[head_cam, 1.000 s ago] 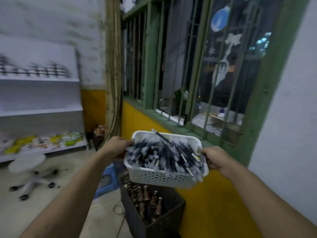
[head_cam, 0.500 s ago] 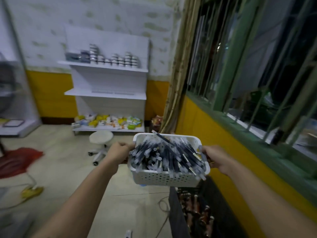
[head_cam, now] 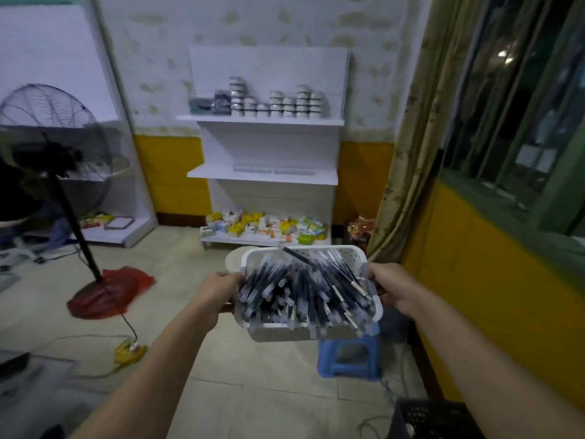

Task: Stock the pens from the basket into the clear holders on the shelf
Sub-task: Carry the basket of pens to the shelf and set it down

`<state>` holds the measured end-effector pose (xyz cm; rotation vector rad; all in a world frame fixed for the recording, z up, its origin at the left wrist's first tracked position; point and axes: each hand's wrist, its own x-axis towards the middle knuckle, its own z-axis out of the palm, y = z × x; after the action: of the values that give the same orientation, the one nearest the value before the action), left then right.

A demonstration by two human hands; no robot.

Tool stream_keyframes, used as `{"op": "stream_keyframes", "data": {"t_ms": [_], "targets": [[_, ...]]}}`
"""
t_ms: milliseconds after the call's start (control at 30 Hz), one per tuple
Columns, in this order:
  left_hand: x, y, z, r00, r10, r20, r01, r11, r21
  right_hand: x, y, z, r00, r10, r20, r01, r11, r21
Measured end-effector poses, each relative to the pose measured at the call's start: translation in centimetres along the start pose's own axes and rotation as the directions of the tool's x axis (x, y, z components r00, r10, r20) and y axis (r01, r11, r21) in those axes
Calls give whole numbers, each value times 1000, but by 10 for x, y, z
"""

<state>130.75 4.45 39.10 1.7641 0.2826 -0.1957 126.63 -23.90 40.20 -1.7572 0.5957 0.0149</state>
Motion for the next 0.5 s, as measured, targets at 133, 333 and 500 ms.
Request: {"op": "stream_keyframes", "data": {"t_ms": [133, 333, 500], "targets": [[52, 18, -13, 998, -26, -62, 23, 998, -50, 65, -42, 32, 997, -26, 70, 27, 999, -16], [128, 27, -45, 986, -92, -139, 78, 992, -103, 133, -81, 94, 985, -28, 172, 40, 997, -65], [222, 29, -71, 980, -138, -146, 119, 984, -134, 207, -100, 157, 980, 33, 195, -14, 995, -101]]}}
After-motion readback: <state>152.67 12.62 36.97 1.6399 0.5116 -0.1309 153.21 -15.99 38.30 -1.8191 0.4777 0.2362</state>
